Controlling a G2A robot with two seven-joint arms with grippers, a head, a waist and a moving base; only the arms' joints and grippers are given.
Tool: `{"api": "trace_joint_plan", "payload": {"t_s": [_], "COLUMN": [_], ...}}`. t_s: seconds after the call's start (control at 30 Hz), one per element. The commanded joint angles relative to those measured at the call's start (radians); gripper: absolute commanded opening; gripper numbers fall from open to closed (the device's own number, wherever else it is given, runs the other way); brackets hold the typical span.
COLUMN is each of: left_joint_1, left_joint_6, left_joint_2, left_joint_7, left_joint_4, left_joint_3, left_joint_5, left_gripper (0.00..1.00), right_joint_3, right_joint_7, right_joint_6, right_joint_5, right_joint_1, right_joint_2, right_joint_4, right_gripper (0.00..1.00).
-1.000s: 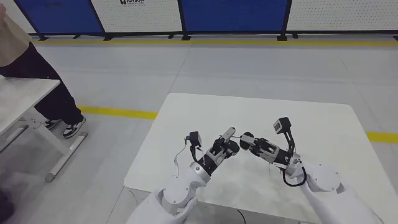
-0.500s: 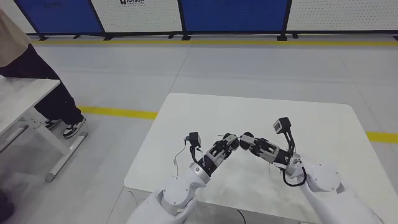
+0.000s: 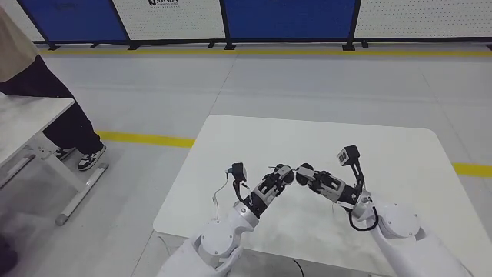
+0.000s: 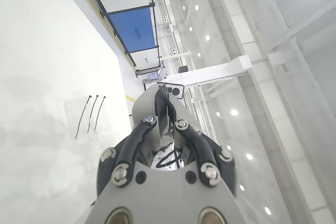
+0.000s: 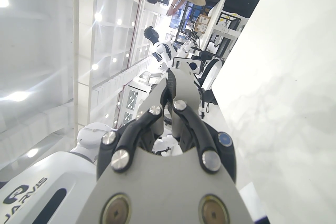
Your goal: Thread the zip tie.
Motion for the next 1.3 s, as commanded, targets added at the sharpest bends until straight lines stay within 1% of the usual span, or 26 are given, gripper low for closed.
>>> {"api": "trace_joint_plan", "payload": {"t_s": [0.0,0.13,0.2,0.37,0.47,0.5,0.53,0.57,1.03,1.1,1.17,1.23,1.27], "left_joint_1": [0.002,0.005,0.006,0.016,0.032,0.044,0.052,0.055,0.055,0.052,0.052,0.051,0.052], "left_joint_6": [0.000,0.001,-0.002,0.006,0.021,0.022,0.019,0.013,0.013,0.019,0.021,0.018,0.013], "left_joint_2": [0.000,0.000,0.000,-0.001,0.003,0.004,0.004,0.004,0.004,0.003,0.001,0.001,0.002], "left_joint_7": [0.000,-0.001,0.013,0.052,0.104,0.123,0.124,0.119,0.119,0.121,0.130,0.128,0.129], "left_joint_4": [-0.001,-0.004,-0.006,-0.015,-0.027,-0.034,-0.040,-0.043,-0.043,-0.043,-0.058,-0.089,-0.110], "left_joint_3": [0.000,-0.001,-0.004,-0.003,-0.017,-0.015,-0.011,-0.008,-0.008,-0.007,-0.015,-0.037,-0.050], "left_joint_5": [0.003,0.017,0.034,0.092,0.182,0.221,0.236,0.246,0.246,0.242,0.195,0.139,0.128], "left_gripper": [0.00,0.00,0.00,0.00,0.00,0.00,0.00,0.00,0.00,0.00,0.00,0.00,0.00], "right_joint_3": [0.006,0.018,0.023,0.045,0.094,0.113,0.123,0.127,0.127,0.127,0.127,0.127,0.127], "right_joint_7": [0.003,0.014,0.020,0.037,0.042,0.050,0.068,0.073,0.073,0.073,0.073,0.073,0.073], "right_joint_6": [0.006,0.021,0.034,0.091,0.123,0.146,0.173,0.180,0.180,0.180,0.180,0.180,0.180], "right_joint_5": [-0.001,-0.003,-0.001,-0.008,-0.021,-0.029,-0.032,-0.032,-0.032,-0.032,-0.032,-0.032,-0.032], "right_joint_1": [-0.005,-0.011,-0.014,-0.017,-0.040,-0.054,-0.063,-0.066,-0.066,-0.066,-0.066,-0.066,-0.066], "right_joint_2": [0.000,-0.001,-0.001,0.002,0.014,0.020,0.024,0.026,0.026,0.026,0.026,0.026,0.026], "right_joint_4": [-0.005,-0.011,-0.014,-0.020,-0.047,-0.064,-0.080,-0.086,-0.086,-0.086,-0.086,-0.086,-0.086], "right_gripper": [1.00,1.00,1.00,1.00,1.00,1.00,1.00,1.00,1.00,1.00,1.00,1.00,1.00]}}
